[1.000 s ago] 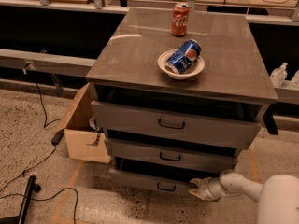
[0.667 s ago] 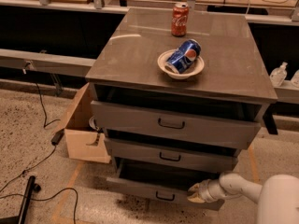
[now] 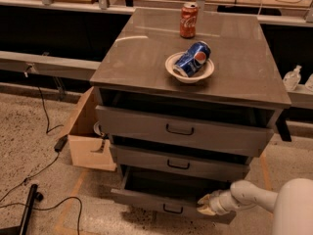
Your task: Open bottom drawer
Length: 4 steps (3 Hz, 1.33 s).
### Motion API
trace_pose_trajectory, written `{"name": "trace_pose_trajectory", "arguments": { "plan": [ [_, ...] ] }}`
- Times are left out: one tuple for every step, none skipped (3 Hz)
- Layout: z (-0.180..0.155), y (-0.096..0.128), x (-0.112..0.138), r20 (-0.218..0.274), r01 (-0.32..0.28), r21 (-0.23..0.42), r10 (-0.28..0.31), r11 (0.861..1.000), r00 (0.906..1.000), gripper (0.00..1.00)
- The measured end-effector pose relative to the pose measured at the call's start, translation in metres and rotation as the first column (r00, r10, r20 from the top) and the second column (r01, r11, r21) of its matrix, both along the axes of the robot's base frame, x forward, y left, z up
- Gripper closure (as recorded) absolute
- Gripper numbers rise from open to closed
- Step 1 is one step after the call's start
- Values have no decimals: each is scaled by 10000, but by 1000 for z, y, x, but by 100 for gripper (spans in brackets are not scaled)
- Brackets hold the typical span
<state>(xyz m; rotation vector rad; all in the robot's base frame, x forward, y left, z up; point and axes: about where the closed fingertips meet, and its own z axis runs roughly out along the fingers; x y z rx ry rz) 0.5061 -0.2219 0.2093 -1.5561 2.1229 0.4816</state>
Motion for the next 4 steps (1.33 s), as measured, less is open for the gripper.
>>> {"name": "trace_pose_trajectory", "arguments": {
  "plan": [
    [25,3,-12,-383,115,-43,-116,9999,9992,62],
    [56,2,-12,-487,250,-166,-258,9995,9985,93],
    [65,2,-9,-393,374,-243,-383,9990,9985,100],
    [62,-2,-2,48,688,-266,-687,9973,9976,100]
  ]
}}
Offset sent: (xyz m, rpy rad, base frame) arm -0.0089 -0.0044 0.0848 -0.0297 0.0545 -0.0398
